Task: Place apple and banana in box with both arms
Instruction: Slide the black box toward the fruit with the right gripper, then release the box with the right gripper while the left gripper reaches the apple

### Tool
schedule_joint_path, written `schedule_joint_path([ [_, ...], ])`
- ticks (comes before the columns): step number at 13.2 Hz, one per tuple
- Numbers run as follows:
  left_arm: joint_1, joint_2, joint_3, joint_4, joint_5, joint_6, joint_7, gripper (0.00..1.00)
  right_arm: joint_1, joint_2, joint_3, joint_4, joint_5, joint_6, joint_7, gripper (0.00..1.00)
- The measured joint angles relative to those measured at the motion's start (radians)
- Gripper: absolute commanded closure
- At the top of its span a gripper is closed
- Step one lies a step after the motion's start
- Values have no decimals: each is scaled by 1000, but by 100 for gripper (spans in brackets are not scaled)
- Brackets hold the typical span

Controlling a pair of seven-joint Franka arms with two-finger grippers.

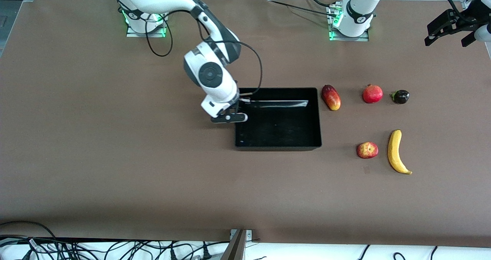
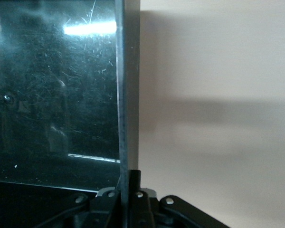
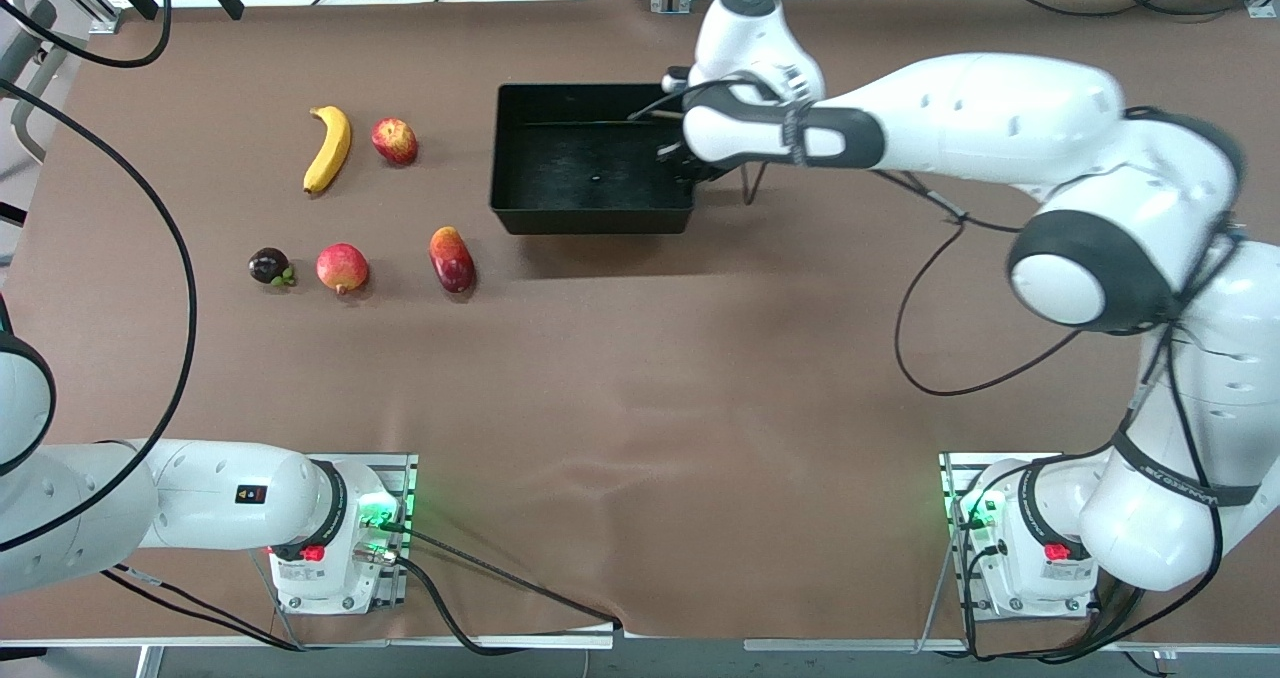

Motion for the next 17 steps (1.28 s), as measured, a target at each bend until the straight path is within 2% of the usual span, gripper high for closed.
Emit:
schedule_joint_path([
  [2, 0, 0, 0, 0, 0, 0, 0, 0, 22, 52, -10, 45, 0, 27, 14, 100],
  [6, 0, 0, 0, 0, 0, 0, 0, 0, 55, 85, -33, 58, -7, 47, 50, 100],
  [7, 0, 0, 0, 0, 0, 0, 0, 0, 60, 94, -35, 58, -7, 58, 54, 89],
  [8, 0, 0, 0, 0, 0, 0, 0, 0, 61, 96, -37, 61, -8, 63, 56, 51],
  [9, 0, 0, 0, 0, 0, 0, 0, 0, 61, 98, -37, 62, -8, 71, 57, 1],
  [14, 0, 0, 0, 0, 0, 0, 0, 0, 61, 93, -49, 88, -8, 84, 57, 0],
  [16, 0, 6, 0, -3, 0, 0, 0, 0, 62, 46, -97, 109, -9, 41, 57, 0],
  [17, 0, 17, 1, -6, 0, 6, 0, 0, 60, 1, -138, 119, -9, -29, 56, 0],
])
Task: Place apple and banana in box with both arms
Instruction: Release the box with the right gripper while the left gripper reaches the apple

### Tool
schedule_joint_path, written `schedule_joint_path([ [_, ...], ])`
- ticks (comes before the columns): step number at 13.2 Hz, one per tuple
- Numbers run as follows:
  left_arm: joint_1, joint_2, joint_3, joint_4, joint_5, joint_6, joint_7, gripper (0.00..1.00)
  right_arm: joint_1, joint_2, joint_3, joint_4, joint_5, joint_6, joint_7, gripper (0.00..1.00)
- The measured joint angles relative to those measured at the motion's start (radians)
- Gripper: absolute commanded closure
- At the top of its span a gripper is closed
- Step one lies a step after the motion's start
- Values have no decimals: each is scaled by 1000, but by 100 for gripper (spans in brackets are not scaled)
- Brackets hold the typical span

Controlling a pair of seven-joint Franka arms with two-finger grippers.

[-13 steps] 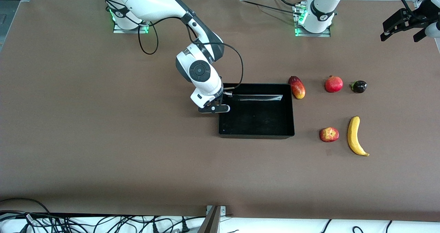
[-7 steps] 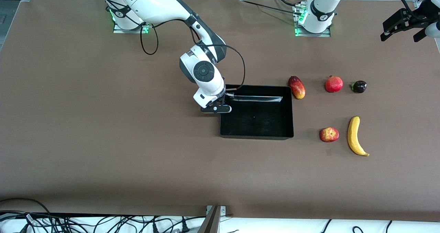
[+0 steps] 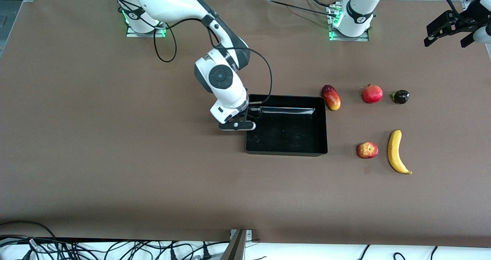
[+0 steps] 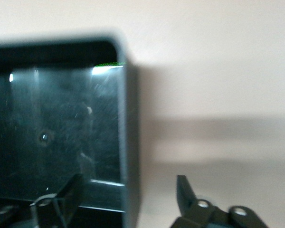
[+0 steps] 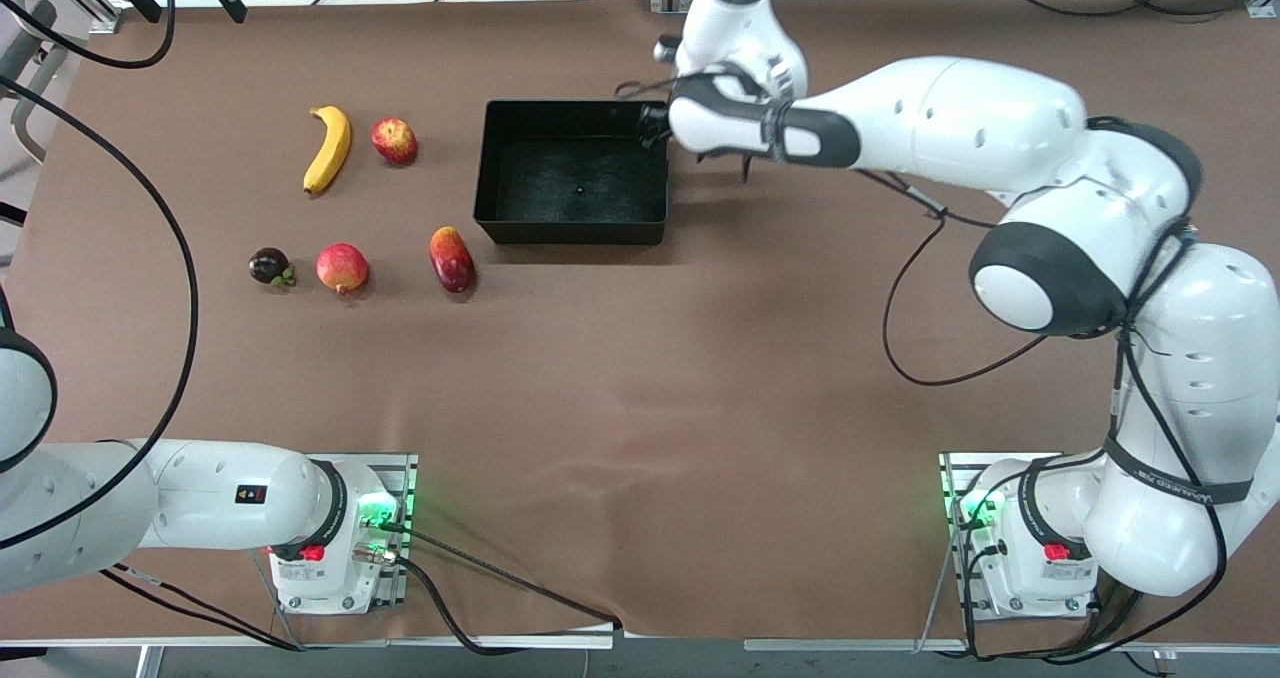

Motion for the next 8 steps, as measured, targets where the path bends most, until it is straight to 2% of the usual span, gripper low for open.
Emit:
schedule_joint_path([
  [3, 0, 103, 4, -17, 0, 130, 0, 0, -8, -168, -160, 9, 3, -239, -58, 0],
  [8, 7, 415, 11, -29, 0, 471, 6, 0, -32, -400, -365, 1, 27, -580, -248, 0],
])
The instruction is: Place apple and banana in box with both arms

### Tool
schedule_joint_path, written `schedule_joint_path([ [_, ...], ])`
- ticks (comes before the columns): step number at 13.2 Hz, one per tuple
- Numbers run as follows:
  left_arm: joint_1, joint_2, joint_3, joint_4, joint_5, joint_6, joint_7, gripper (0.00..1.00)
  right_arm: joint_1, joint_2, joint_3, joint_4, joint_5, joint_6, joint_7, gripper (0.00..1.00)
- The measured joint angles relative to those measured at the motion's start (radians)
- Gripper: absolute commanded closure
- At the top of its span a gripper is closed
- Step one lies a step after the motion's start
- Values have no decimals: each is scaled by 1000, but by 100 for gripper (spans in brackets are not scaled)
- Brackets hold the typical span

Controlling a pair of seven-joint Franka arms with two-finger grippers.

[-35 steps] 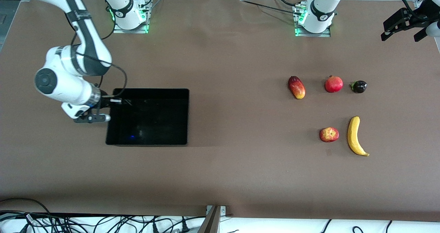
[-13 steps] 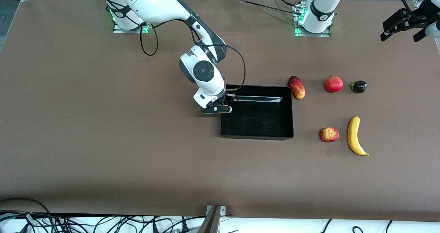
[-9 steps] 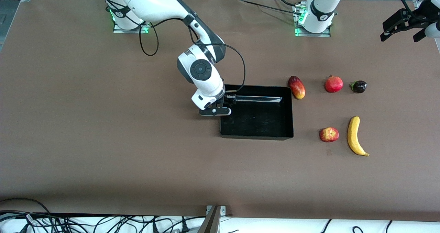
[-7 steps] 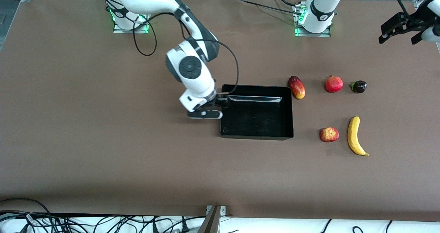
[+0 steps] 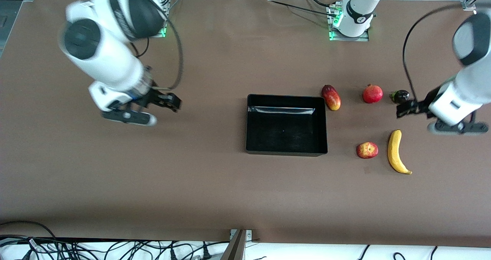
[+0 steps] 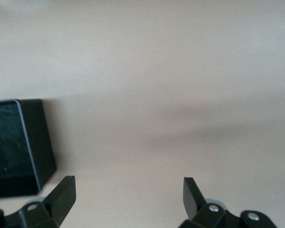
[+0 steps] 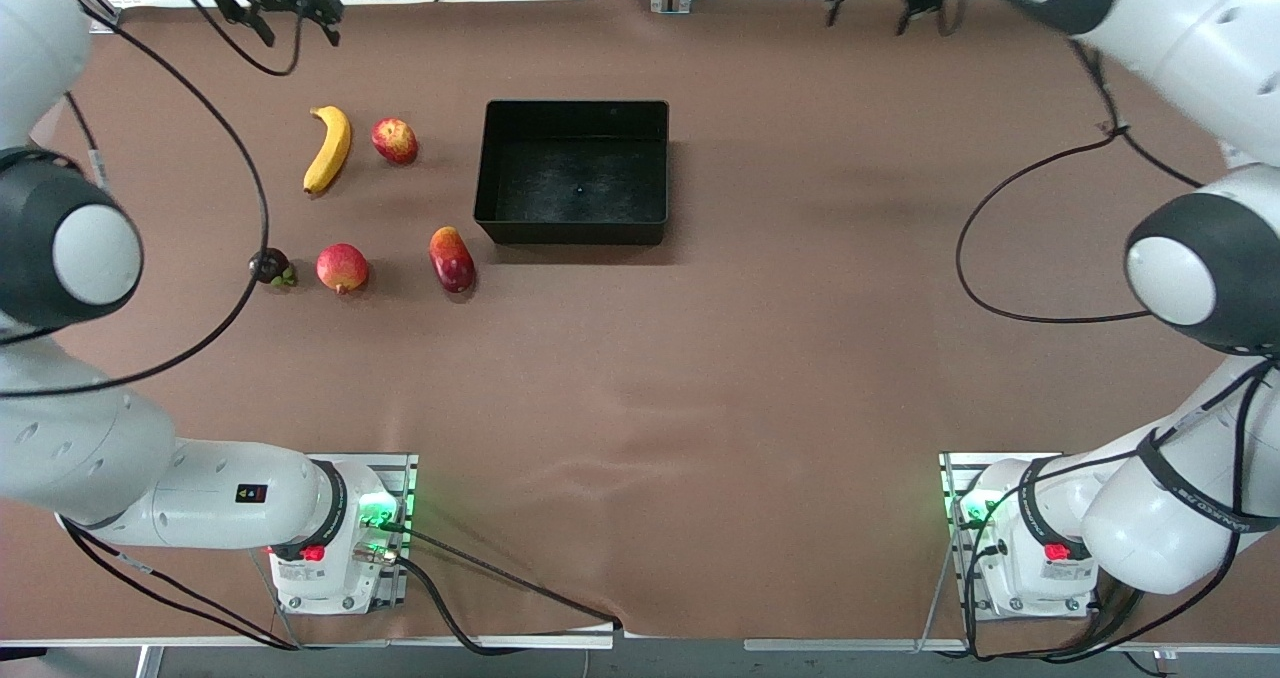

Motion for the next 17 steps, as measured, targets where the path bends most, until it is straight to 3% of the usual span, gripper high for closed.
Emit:
schedule_joint_path([
  [3, 6, 120, 0, 2, 0, 149, 8, 0, -11, -117, -120, -14, 4, -138, -127, 0],
  [7, 10, 245, -1, 3, 0, 301, 9, 0, -93, -171, -122, -42, 4, -173, -216, 0],
  [14, 13, 407, -22, 1, 0, 456, -2, 0, -353, -213, 164, -77, -76, -177, -226, 0],
  [17, 13, 424, -24, -21, 0, 499, -9, 0, -506, -238, 330, -108, -123, -176, -226, 0],
])
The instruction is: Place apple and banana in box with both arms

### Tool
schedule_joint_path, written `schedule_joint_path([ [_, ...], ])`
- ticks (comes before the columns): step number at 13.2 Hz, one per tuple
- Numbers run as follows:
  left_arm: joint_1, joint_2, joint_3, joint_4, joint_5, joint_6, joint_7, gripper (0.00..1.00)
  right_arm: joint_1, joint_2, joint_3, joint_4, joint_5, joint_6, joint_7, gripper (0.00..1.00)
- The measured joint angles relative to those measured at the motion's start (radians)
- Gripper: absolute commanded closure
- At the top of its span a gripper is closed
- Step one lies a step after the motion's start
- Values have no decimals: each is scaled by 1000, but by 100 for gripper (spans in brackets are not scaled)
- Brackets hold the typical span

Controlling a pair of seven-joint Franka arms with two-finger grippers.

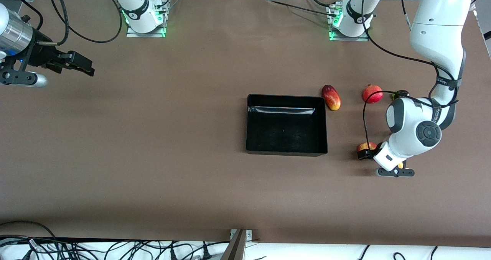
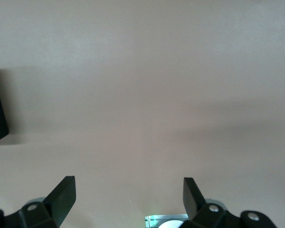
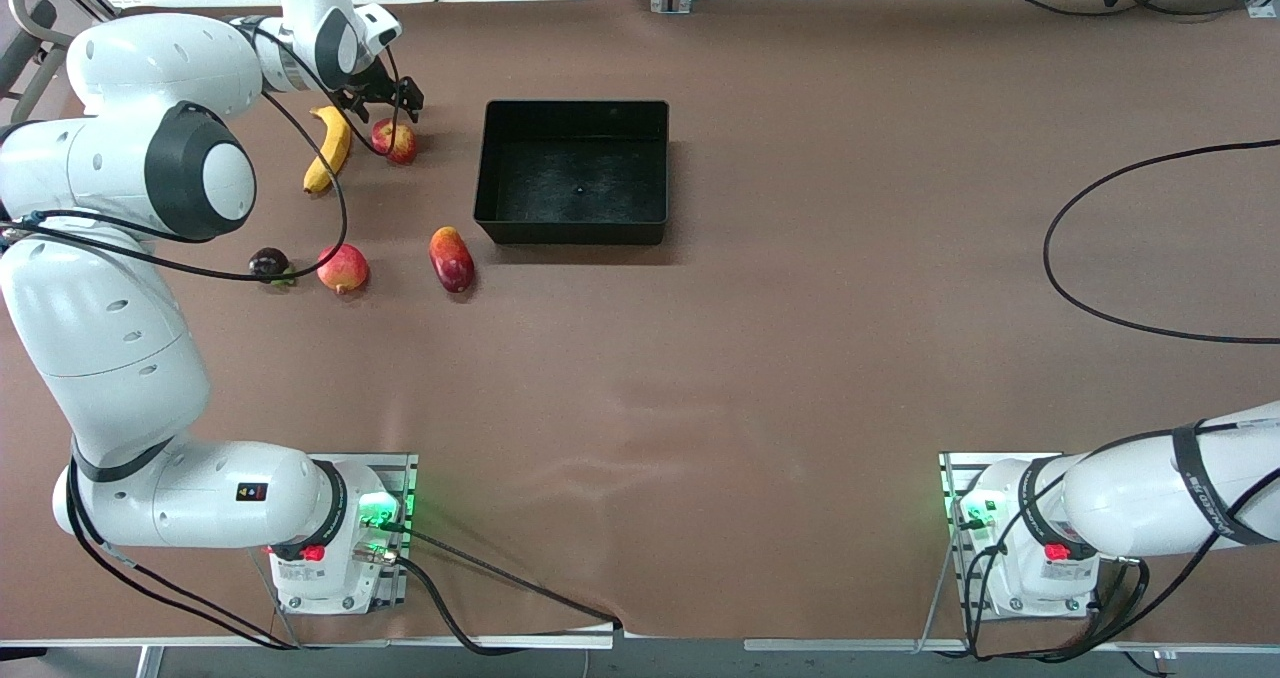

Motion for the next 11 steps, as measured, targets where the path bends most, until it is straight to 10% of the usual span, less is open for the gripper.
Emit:
schedule_joint_path([
  [5, 0, 11, 0, -84, 0, 87, -23, 16, -106, -82, 99, -140, -7, 94, 0, 0],
  [8, 0, 0, -9, -113, 0, 126, -66, 97, -158, -133, 151, -212, -8, 126, 0, 0],
  [11, -1, -16, -24, -128, 0, 128, -106, 100, -166, -139, 153, -221, -9, 133, -12, 0],
])
